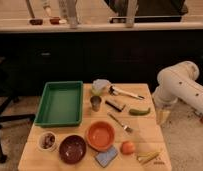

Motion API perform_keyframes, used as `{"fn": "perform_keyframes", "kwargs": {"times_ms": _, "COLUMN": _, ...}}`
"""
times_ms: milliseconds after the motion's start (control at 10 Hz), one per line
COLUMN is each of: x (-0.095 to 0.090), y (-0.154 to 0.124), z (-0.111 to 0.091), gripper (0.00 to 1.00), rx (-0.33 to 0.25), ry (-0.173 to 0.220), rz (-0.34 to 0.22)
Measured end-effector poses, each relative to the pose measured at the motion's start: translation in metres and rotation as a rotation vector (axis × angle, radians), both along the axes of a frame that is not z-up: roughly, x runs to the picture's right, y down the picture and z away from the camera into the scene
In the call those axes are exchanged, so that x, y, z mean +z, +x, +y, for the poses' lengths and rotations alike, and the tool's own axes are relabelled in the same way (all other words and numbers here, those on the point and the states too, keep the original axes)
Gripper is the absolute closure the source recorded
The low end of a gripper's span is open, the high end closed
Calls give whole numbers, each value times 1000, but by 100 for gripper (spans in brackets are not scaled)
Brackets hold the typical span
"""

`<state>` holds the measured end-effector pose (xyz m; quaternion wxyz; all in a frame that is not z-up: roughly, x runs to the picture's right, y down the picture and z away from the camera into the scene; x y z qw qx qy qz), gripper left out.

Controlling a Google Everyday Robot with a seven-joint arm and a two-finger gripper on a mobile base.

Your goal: Place grapes in table surface

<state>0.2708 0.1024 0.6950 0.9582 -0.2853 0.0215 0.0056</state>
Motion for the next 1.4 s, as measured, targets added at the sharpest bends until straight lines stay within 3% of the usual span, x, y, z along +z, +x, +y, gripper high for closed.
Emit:
{"fn": "perform_keyframes", "kwargs": {"times_ms": 300, "x": 9, "y": -48, "z": 5, "gripper": 20, "rx": -79, "ry": -27, "rz": -45}}
{"fn": "perform_keyframes", "kwargs": {"times_ms": 500, "x": 8, "y": -94, "z": 13, "gripper": 20, "rx": -159, "ry": -38, "rz": -104}}
{"fn": "perform_keyframes", "kwargs": {"times_ms": 1000, "x": -13, "y": -170, "z": 48, "gripper": 20, "rx": -313, "ry": -42, "rz": -205}}
{"fn": "perform_keyframes", "kwargs": {"times_ms": 1400, "x": -30, "y": -220, "z": 80, "gripper": 20, "rx": -328, "ry": -67, "rz": -316}}
